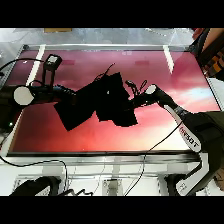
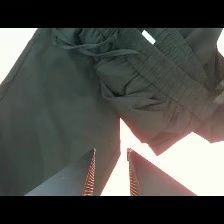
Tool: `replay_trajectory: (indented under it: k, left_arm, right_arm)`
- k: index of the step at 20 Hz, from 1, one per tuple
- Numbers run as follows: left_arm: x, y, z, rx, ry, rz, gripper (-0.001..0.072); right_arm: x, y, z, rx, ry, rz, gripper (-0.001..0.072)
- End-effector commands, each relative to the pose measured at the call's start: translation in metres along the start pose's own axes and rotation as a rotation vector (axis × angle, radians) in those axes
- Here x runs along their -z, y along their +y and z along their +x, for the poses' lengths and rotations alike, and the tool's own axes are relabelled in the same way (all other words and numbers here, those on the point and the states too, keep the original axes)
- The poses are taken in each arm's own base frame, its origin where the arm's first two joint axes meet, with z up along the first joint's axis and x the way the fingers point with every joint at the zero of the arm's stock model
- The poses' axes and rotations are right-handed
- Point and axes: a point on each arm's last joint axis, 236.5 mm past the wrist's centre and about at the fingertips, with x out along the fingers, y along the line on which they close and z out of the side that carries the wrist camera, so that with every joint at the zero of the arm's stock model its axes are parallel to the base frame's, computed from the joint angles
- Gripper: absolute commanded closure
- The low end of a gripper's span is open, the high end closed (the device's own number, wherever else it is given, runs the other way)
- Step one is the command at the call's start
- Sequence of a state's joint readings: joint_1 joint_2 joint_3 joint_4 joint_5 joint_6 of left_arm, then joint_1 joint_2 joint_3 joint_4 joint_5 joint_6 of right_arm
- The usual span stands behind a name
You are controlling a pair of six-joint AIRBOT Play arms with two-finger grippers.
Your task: Fold the clothes and pants, and hang the long-sleeved shirts on hangers.
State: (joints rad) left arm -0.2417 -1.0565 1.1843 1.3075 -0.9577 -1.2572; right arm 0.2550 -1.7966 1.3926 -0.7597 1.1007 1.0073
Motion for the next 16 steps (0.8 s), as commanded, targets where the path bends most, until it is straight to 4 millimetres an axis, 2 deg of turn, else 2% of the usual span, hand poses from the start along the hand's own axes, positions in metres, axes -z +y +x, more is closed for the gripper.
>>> replay_trajectory:
  k: [1,6,13,16]
  left_arm:
    - [0.000,0.000,0.000,0.000,0.001,0.000,0.0474]
    - [0.000,0.000,0.000,0.000,0.001,-0.001,0.0474]
    - [0.000,0.000,0.000,0.000,0.002,0.000,0.0475]
    - [0.004,0.001,0.007,0.003,0.019,-0.005,0.0474]
  right_arm:
    - [0.010,0.023,0.003,-0.093,0.040,-0.046,0.0267]
    - [0.020,0.026,0.007,-0.125,0.082,-0.062,0.0267]
    - [0.010,0.007,0.006,-0.067,0.035,-0.070,0.0268]
    - [0.019,0.013,0.021,-0.078,0.073,-0.080,0.0269]
